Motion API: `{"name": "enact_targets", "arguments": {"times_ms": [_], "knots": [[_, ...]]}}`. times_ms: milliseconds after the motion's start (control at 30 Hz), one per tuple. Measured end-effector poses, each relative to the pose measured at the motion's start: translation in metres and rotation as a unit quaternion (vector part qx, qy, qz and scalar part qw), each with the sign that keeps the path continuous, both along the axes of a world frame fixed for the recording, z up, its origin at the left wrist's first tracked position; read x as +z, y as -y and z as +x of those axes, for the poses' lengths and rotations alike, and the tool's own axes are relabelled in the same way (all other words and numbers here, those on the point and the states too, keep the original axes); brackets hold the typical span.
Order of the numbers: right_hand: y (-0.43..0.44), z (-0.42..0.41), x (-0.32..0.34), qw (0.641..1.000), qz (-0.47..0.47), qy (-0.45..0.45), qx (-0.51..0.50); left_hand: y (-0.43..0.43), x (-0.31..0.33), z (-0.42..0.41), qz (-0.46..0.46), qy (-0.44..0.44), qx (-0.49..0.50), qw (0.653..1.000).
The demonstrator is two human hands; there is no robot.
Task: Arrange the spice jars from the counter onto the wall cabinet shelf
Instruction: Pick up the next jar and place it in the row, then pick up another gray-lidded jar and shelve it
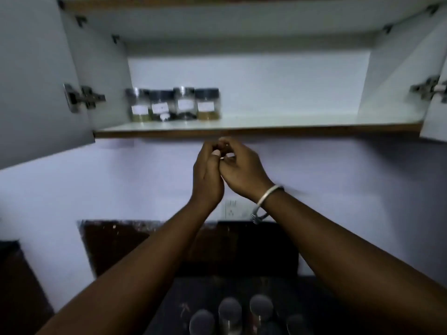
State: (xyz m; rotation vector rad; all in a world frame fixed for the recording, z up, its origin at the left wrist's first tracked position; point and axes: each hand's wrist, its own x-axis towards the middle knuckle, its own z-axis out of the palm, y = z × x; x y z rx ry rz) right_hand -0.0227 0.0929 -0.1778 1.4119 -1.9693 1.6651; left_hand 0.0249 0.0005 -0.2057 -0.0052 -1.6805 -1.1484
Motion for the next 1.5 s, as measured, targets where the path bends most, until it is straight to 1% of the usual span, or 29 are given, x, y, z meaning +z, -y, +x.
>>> {"name": "enact_targets", "arguments": {"times_ms": [67,100,200,267,333,467,567,633,700,767,800,833,900,933,1000,1033,1133,1200,1267,1367,1433,1500], "knots": [[-0.022,0.015,-0.047,1.000,-0.018,0.014,-0.006,-0.028,-0.041,0.015,0.050,0.022,-0.027,0.998],[-0.032,0.020,-0.073,0.999,-0.011,0.027,-0.018,-0.041,-0.065,0.022,0.075,0.051,-0.040,0.995],[-0.060,0.022,-0.144,0.996,0.043,0.068,-0.047,-0.065,-0.128,0.035,0.137,0.140,-0.063,0.979],[-0.074,0.019,-0.187,0.989,0.089,0.098,-0.058,-0.073,-0.165,0.041,0.149,0.204,-0.077,0.965],[-0.085,0.014,-0.229,0.977,0.146,0.135,-0.076,-0.076,-0.199,0.045,0.158,0.278,-0.100,0.942],[-0.099,0.000,-0.296,0.940,0.277,0.177,-0.087,-0.079,-0.255,0.044,0.183,0.413,-0.125,0.883],[-0.103,-0.004,-0.331,0.906,0.397,0.136,-0.049,-0.077,-0.293,0.049,0.177,0.497,-0.131,0.840],[-0.105,0.002,-0.347,0.880,0.454,0.132,-0.034,-0.076,-0.313,0.057,0.164,0.536,-0.152,0.814],[-0.106,0.007,-0.363,0.856,0.504,0.102,-0.046,-0.076,-0.330,0.066,0.154,0.547,-0.163,0.806],[-0.106,0.009,-0.379,0.818,0.570,0.024,-0.069,-0.076,-0.341,0.073,0.151,0.556,-0.162,0.801],[-0.106,0.008,-0.385,0.796,0.601,-0.003,-0.078,-0.076,-0.347,0.075,0.151,0.562,-0.159,0.798],[-0.106,0.007,-0.390,0.781,0.619,-0.014,-0.085,-0.075,-0.351,0.078,0.150,0.569,-0.156,0.794],[-0.107,0.005,-0.397,0.767,0.635,-0.014,-0.096,-0.072,-0.359,0.083,0.152,0.586,-0.153,0.781],[-0.107,0.004,-0.401,0.768,0.632,-0.026,-0.101,-0.071,-0.361,0.085,0.155,0.592,-0.152,0.777],[-0.109,0.005,-0.403,0.759,0.639,-0.073,-0.099,-0.068,-0.363,0.088,0.164,0.595,-0.150,0.772],[-0.110,0.005,-0.403,0.757,0.641,-0.078,-0.095,-0.066,-0.364,0.088,0.169,0.596,-0.149,0.771],[-0.109,0.009,-0.403,0.765,0.637,-0.050,-0.075,-0.062,-0.366,0.088,0.177,0.597,-0.154,0.767],[-0.107,0.008,-0.396,0.773,0.632,0.004,-0.048,-0.064,-0.364,0.086,0.168,0.592,-0.162,0.771],[-0.104,0.006,-0.385,0.791,0.607,0.079,-0.008,-0.068,-0.361,0.086,0.155,0.567,-0.156,0.794],[-0.098,-0.003,-0.354,0.810,0.561,0.166,0.029,-0.074,-0.345,0.086,0.183,0.500,-0.159,0.832],[-0.098,-0.008,-0.324,0.834,0.518,0.188,0.035,-0.076,-0.324,0.087,0.207,0.448,-0.171,0.853],[-0.100,-0.012,-0.292,0.858,0.472,0.197,0.049,-0.077,-0.300,0.087,0.208,0.403,-0.180,0.873]]}}
